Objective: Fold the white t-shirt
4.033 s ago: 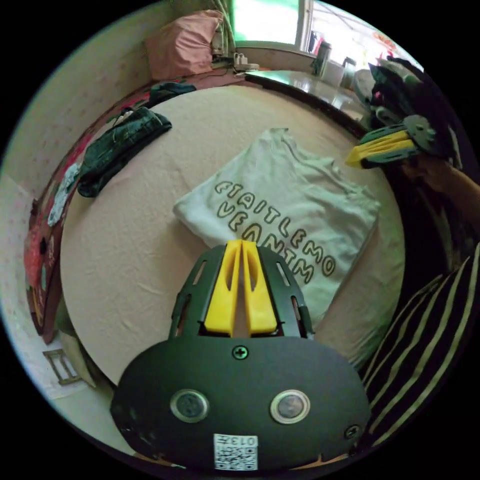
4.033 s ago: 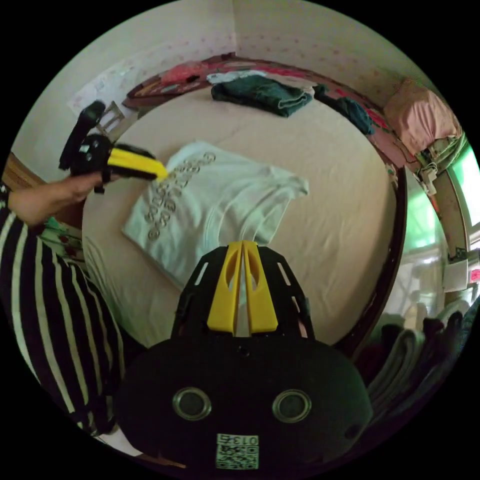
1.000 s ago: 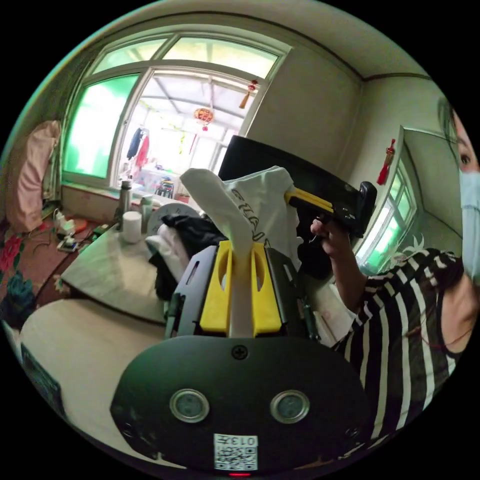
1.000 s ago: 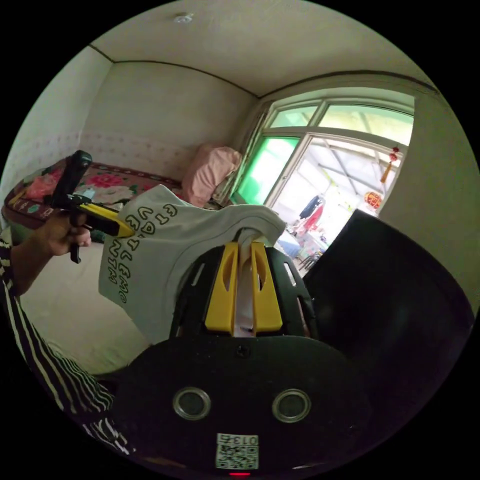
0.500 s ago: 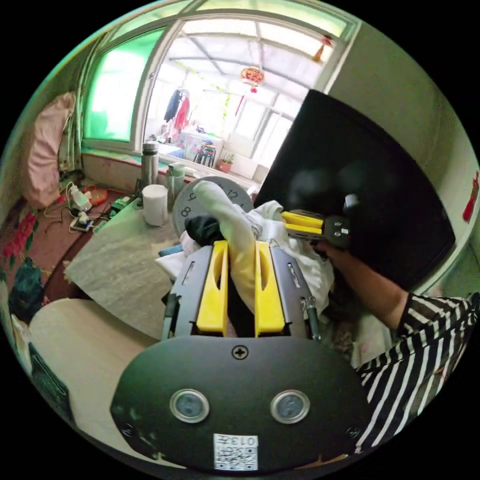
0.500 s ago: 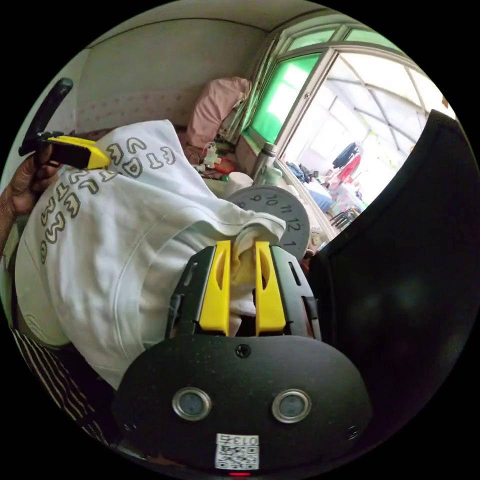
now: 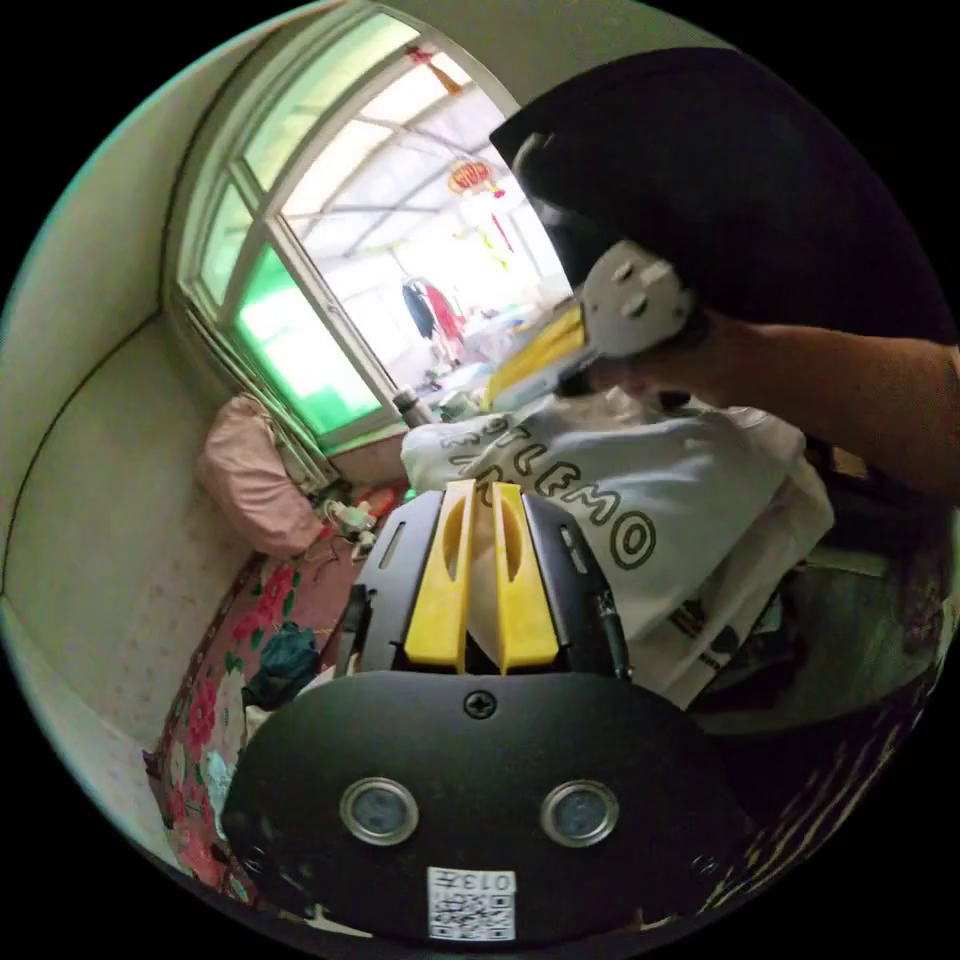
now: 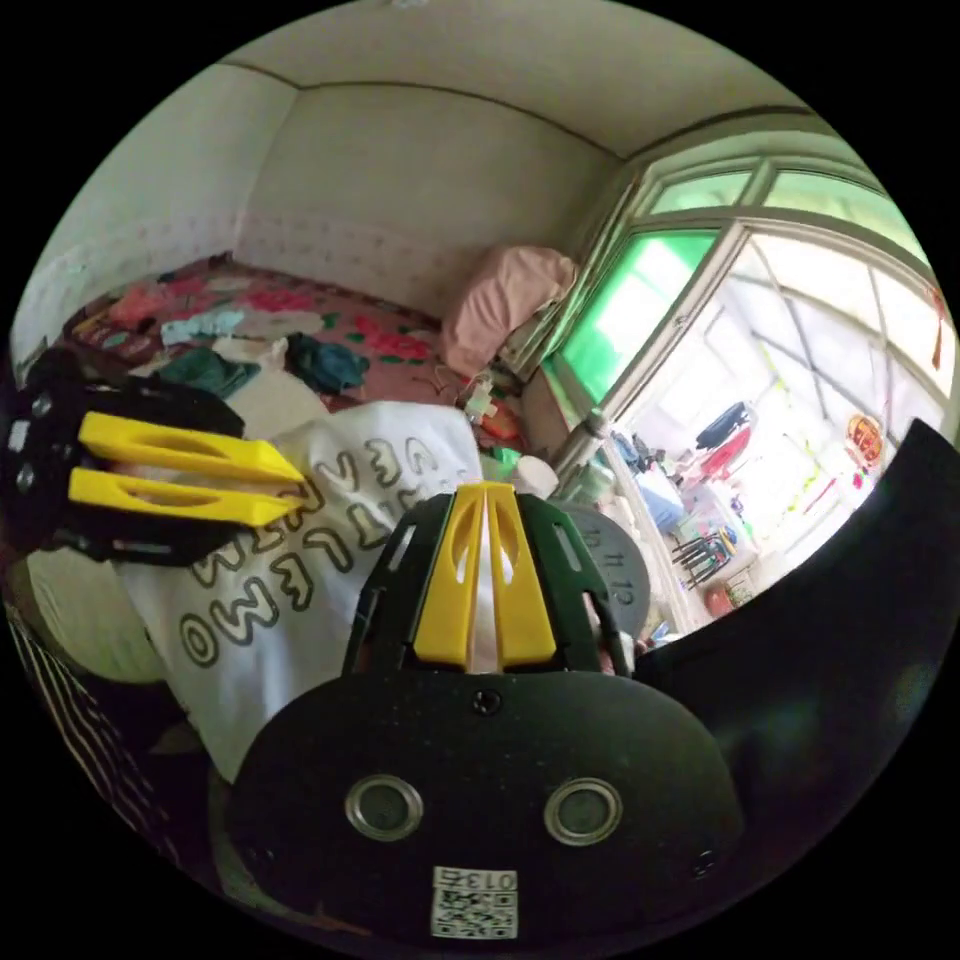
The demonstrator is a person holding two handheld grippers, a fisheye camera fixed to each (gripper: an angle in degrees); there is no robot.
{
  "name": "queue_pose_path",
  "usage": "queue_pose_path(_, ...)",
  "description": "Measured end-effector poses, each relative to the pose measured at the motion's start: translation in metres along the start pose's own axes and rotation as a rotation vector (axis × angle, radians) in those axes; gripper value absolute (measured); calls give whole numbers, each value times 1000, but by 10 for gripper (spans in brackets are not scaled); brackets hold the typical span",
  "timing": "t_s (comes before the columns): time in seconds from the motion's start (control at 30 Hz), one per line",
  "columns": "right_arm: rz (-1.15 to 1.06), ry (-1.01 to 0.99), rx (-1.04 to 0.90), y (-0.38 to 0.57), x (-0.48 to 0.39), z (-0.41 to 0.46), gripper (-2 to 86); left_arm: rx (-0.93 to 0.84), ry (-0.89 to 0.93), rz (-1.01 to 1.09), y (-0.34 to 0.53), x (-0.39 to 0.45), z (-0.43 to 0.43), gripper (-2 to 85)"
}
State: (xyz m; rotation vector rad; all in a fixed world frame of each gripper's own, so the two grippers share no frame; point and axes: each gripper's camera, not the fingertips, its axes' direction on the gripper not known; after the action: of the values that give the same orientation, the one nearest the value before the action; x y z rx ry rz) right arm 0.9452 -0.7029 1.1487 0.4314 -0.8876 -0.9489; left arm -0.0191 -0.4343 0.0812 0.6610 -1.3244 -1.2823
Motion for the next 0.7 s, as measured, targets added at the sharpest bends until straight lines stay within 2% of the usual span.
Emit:
queue_pose_path(0.03,-38,-35,-86,-5,-10,24,2,33,-40,-8,6,5,2,17)
queue_pose_path(0.1,-61,-83,-160,-6,-23,54,1,-20,-9,-19,11,5,9,11)
queue_pose_path(0.2,-73,-33,-155,-20,-36,64,0,-19,40,-97,21,-6,12,6)
queue_pose_path(0.37,-78,54,-121,-40,-50,79,-1,-14,56,-91,29,-25,12,1)
queue_pose_path(0.47,-89,93,-88,-55,-55,86,-2,40,114,-163,45,-51,-3,-1)
queue_pose_path(0.57,-24,232,31,-75,-53,72,-2,38,6,-219,89,-83,-27,-2)
queue_pose_path(0.6,-8,299,130,-86,-56,58,-3,28,-16,-224,102,-91,-30,-2)
queue_pose_path(0.67,-5,290,265,-104,-68,36,-3,-98,-46,-276,165,-125,-29,-2)
queue_pose_path(0.7,-11,203,312,-117,-79,29,-3,-133,-30,-304,184,-135,-27,-2)
